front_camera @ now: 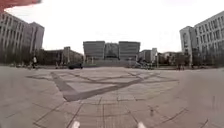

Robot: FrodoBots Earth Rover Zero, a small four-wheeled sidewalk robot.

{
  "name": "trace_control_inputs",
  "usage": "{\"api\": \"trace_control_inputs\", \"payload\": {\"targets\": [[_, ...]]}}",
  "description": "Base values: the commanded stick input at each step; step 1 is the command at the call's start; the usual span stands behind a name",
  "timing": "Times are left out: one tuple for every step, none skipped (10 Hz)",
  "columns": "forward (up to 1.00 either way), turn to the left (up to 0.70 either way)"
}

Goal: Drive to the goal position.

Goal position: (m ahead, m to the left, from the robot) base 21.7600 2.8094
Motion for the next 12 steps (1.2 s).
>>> {"api": "trace_control_inputs", "payload": {"targets": [[0.60, 0.00], [0.60, 0.00], [0.60, 0.00], [0.60, 0.00], [0.60, 0.00], [0.60, 0.00], [0.60, 0.00], [0.60, 0.00], [0.60, 0.00], [0.60, 0.00], [0.60, 0.00], [0.60, 0.00]]}}
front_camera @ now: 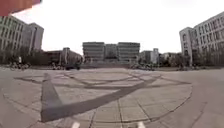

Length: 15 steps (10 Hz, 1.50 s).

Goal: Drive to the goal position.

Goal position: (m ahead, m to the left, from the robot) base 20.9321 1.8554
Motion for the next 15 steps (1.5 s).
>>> {"api": "trace_control_inputs", "payload": {"targets": [[0.60, 0.03], [0.60, 0.10], [0.60, 0.15], [0.60, 0.08], [0.60, 0.00], [0.60, 0.00], [0.60, 0.00], [0.60, 0.00], [0.60, 0.00], [0.60, 0.00], [0.60, 0.00], [0.60, 0.00], [0.60, 0.00], [0.60, 0.00], [0.60, 0.00]]}}
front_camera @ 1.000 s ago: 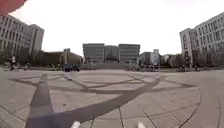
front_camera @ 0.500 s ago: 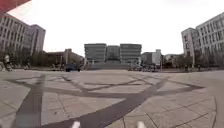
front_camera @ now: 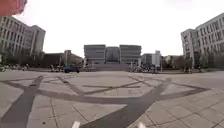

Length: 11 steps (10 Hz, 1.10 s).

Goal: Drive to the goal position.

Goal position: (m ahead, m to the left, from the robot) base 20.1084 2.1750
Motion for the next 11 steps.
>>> {"api": "trace_control_inputs", "payload": {"targets": [[0.60, 0.00], [0.60, 0.00], [0.60, 0.00], [0.60, 0.00], [0.60, 0.00], [0.60, 0.00], [0.60, 0.00], [0.60, 0.00], [0.60, 0.00], [0.60, 0.00], [0.60, 0.00]]}}
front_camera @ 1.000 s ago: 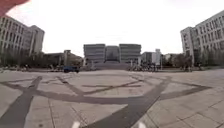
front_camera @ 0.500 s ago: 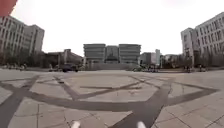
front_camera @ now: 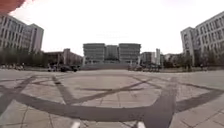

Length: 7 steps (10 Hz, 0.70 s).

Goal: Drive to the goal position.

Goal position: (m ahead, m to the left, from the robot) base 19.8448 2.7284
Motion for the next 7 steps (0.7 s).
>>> {"api": "trace_control_inputs", "payload": {"targets": [[0.60, 0.00], [0.60, 0.00], [0.60, 0.00], [0.60, 0.00], [0.60, 0.00], [0.60, 0.00], [0.60, 0.00]]}}
